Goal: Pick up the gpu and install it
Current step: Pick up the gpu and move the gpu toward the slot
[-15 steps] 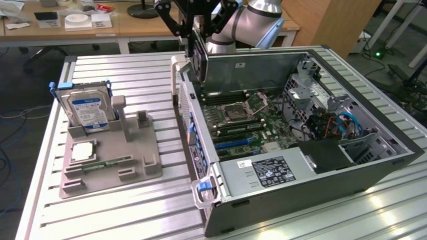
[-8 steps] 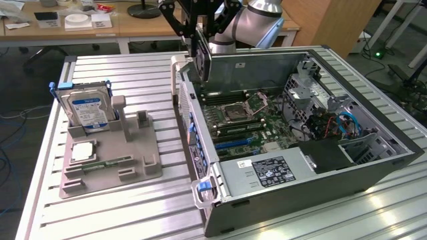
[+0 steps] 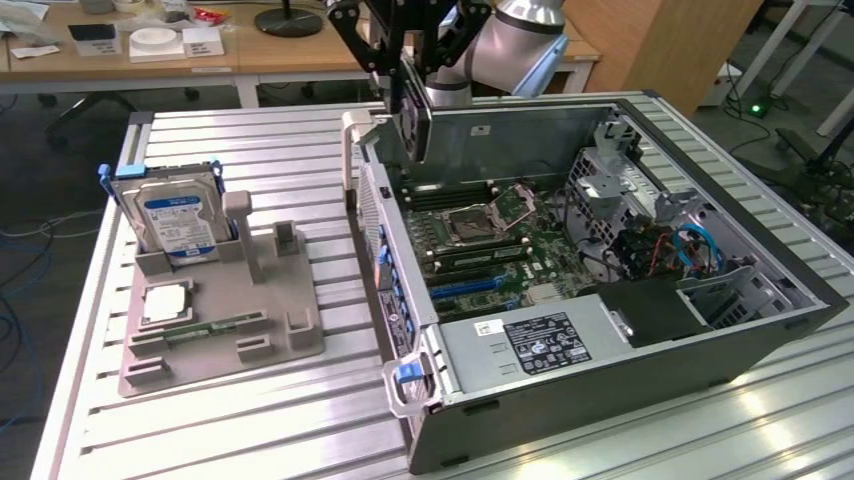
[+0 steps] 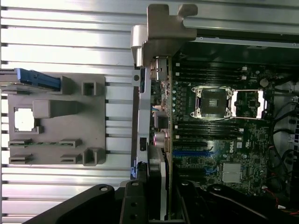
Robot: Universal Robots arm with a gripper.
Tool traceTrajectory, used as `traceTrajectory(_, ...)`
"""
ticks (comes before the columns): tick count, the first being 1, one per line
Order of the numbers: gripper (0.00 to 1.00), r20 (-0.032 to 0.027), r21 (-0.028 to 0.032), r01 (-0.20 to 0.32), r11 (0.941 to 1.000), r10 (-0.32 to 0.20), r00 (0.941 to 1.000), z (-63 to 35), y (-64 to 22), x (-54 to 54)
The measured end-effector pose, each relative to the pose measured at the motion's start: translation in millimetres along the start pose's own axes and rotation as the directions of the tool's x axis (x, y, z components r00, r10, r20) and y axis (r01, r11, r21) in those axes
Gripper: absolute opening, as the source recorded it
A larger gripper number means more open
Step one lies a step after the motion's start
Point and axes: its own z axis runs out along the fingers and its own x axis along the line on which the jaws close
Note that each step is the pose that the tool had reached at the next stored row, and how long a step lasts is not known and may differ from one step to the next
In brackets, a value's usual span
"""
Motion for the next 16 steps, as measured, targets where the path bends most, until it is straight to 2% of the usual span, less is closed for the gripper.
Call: traceTrajectory(16, 0.28, 0.0, 0.0, 0.0, 1.0, 0.0, 1.0, 0.3, -0.2, -10.7)
